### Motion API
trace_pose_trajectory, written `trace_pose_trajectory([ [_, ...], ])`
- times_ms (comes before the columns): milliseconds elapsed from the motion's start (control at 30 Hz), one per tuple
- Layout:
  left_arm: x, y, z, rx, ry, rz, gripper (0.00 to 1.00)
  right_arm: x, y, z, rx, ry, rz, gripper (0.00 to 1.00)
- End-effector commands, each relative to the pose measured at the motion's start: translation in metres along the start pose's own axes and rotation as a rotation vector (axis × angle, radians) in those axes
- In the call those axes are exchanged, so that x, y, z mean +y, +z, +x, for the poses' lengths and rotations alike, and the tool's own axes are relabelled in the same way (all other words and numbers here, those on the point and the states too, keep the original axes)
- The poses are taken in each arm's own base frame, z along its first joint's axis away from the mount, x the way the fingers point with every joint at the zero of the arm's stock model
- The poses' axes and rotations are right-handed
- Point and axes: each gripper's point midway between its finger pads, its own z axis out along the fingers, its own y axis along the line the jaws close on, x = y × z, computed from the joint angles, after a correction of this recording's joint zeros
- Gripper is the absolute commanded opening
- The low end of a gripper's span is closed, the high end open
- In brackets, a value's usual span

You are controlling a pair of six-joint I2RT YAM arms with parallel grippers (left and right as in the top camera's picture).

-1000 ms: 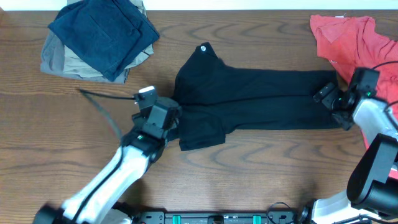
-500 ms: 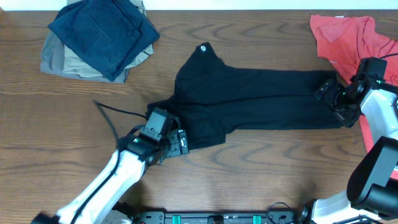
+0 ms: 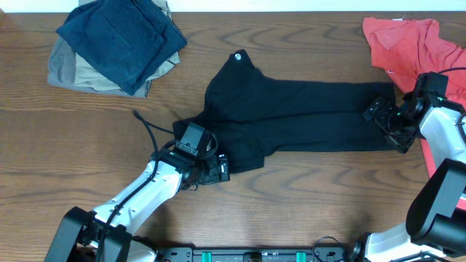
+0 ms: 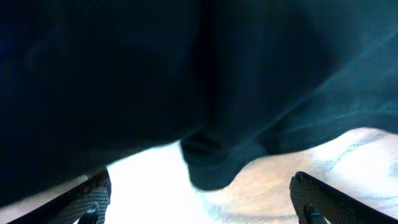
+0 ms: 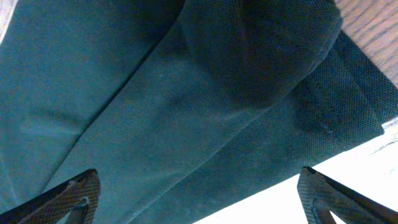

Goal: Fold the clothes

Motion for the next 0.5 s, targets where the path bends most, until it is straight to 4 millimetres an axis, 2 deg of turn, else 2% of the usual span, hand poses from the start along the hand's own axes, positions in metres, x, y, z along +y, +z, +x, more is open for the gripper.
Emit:
trace_pose_trajectory([
  [0, 0.002, 0.006, 0.004, 0.026, 0.02, 0.001, 0.87, 0.007, -0.001, 0.005, 0.004, -0.035, -0.011, 0.99],
  [67, 0.002, 0.006, 0.004, 0.026, 0.02, 0.002, 0.78, 0.007, -0.001, 0.005, 0.002, -0.035, -0.012, 0.99],
  [133, 0.002, 0.006, 0.004, 0.025, 0.02, 0.002, 0.75, 0.007, -0.001, 0.004, 0.0, -0.036, -0.013, 0.99],
  [300, -0.003, 0.006, -0.004, -0.005, 0.037, 0.02, 0.71, 0.007, -0.001, 0.004, 0.0, -0.036, -0.013, 0.99],
  [367, -0.007, 0.006, -0.01, -0.03, 0.048, 0.036, 0.65, 0.008, -0.001, 0.005, 0.001, -0.037, -0.013, 0.99],
  [467, -0.009, 0.007, -0.013, -0.043, 0.051, 0.046, 0.47, 0.009, -0.001, 0.005, 0.002, -0.04, -0.013, 0.99],
])
